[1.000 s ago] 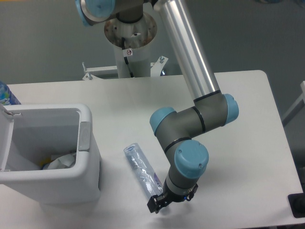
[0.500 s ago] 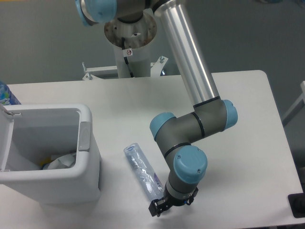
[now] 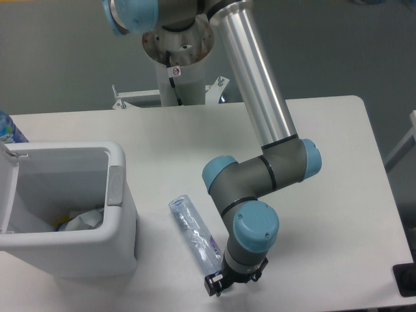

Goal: Place the trash in the trash can
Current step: 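Lower the gripper onto the bottle cap end and close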

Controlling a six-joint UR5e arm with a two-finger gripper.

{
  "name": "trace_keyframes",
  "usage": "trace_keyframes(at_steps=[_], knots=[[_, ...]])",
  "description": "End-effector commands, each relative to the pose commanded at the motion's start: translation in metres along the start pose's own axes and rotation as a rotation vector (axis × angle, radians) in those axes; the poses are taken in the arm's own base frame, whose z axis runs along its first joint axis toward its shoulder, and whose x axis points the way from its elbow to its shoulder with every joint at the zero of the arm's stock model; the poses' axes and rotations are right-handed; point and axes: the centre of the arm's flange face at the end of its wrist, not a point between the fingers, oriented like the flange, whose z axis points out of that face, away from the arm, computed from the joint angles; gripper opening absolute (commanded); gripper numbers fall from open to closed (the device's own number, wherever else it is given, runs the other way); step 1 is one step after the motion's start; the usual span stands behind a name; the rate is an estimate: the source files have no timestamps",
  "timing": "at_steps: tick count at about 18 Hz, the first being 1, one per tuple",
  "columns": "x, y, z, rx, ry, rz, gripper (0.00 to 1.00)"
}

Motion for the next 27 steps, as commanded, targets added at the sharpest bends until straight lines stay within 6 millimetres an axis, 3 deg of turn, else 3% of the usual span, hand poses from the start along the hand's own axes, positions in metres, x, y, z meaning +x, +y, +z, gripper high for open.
trace_keyframes(at_steps=[6, 14, 27], knots=[[0.0047, 0.0043, 0.0047, -0.01, -0.003, 0.008, 0.69], [0.0061, 0.0067, 0.0013, -0.01, -0.004, 0.011, 0.55], [0.007, 0.0083, 0.0002, -0.009, -0.007, 0.022, 0.55]])
